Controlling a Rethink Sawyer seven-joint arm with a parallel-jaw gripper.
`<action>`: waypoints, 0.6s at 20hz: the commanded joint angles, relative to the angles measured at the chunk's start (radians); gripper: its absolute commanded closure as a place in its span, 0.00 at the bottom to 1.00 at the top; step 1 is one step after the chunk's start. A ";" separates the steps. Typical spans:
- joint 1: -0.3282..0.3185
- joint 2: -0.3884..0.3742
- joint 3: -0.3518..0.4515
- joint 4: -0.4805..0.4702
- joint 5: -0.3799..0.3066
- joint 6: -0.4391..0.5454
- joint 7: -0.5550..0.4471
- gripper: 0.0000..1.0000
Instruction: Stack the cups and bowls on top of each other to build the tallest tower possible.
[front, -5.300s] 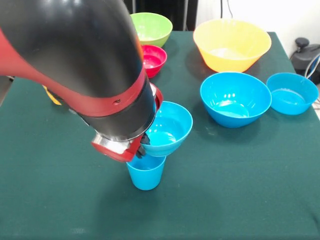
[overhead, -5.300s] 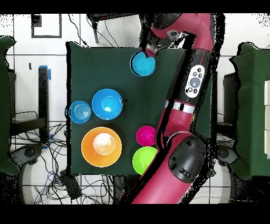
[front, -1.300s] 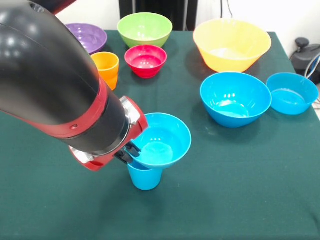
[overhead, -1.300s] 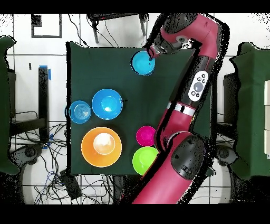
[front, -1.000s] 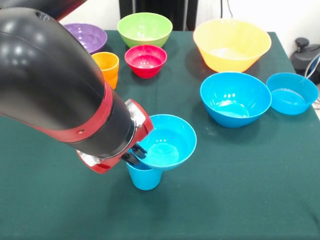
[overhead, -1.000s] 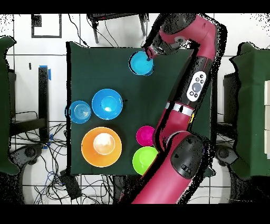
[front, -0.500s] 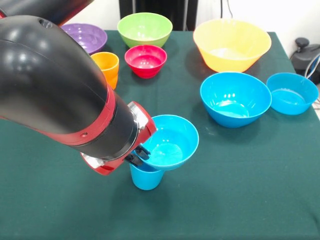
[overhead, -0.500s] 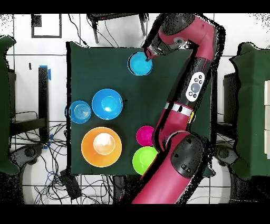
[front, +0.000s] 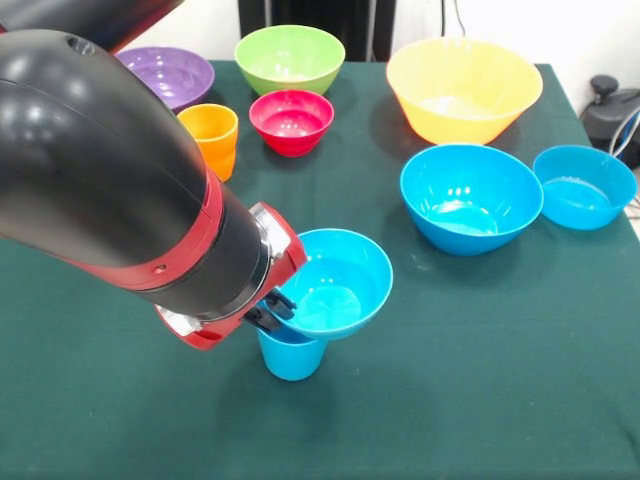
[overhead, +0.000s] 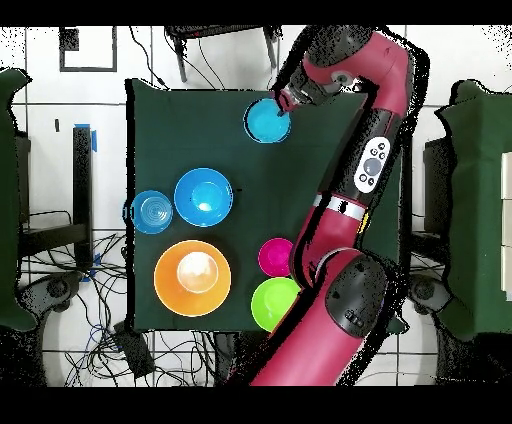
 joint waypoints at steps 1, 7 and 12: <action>-0.003 0.019 -0.052 -0.045 -0.058 -0.008 -0.188 1.00; -0.004 0.013 -0.062 -0.041 -0.062 0.003 -0.196 1.00; -0.003 0.010 -0.064 -0.039 -0.062 0.011 -0.193 1.00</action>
